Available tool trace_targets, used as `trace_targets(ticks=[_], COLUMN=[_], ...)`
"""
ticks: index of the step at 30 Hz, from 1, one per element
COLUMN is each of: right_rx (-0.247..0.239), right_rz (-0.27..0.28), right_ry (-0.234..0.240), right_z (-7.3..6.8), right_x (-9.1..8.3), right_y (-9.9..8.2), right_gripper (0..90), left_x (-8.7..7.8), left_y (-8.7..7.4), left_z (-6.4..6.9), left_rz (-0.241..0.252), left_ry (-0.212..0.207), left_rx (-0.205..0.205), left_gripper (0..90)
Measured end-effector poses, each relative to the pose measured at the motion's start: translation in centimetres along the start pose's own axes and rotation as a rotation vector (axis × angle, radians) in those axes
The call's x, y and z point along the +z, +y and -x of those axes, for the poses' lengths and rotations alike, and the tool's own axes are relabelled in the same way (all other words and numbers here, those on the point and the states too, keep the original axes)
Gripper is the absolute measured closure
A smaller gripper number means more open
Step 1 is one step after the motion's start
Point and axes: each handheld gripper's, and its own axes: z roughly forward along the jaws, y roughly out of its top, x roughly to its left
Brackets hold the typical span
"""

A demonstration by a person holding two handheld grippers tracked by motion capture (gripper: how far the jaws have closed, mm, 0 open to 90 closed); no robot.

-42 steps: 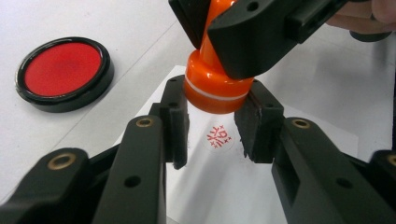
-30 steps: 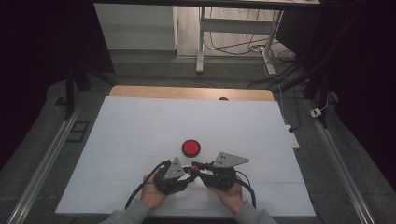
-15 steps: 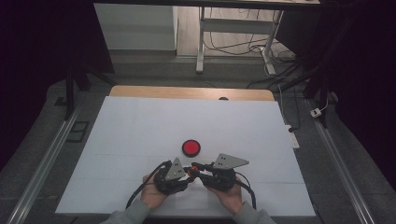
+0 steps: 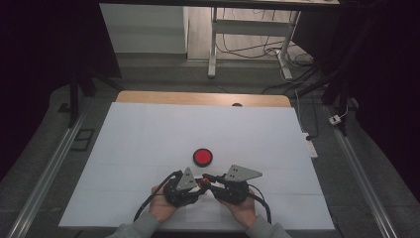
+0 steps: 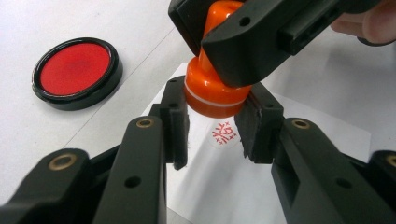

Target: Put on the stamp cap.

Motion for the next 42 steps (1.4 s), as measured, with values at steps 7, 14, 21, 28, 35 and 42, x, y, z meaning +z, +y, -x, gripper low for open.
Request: trace_targets(ticks=[7, 14, 21, 28, 35, 42], right_rx=[0.004, -0.024, -0.022, -0.012, -0.009, -0.007], right_rz=[0.001, 0.005, -0.001, -0.003, -0.004, 0.0], right_ry=[0.003, -0.01, -0.015, -0.017, -0.018, -0.018], right_z=[0.1, 0.2, 0.3, 0.4, 0.4, 0.5], right_x=[0.0, 0.0, 0.1, 0.1, 0.1, 0.0], right_y=[0.0, 0.3, 0.2, 0.2, 0.2, 0.2], right_gripper=[73.0, 72.6, 72.5, 72.5, 72.5, 72.4], left_x=[0.0, 0.2, 0.3, 0.4, 0.4, 0.3], left_y=[0.0, 0.0, -0.1, -0.1, -0.1, -0.2], left_z=[-0.1, -0.1, -0.3, -0.5, -0.8, -1.1], left_rz=[0.005, 0.028, 0.027, 0.021, 0.014, 0.009], left_ry=[-0.005, 0.021, 0.017, 0.018, 0.015, -0.002], left_rx=[-0.005, 0.004, -0.002, -0.009, -0.025, -0.039], left_gripper=[65.6, 65.4, 64.8, 61.1, 52.2, 43.5])
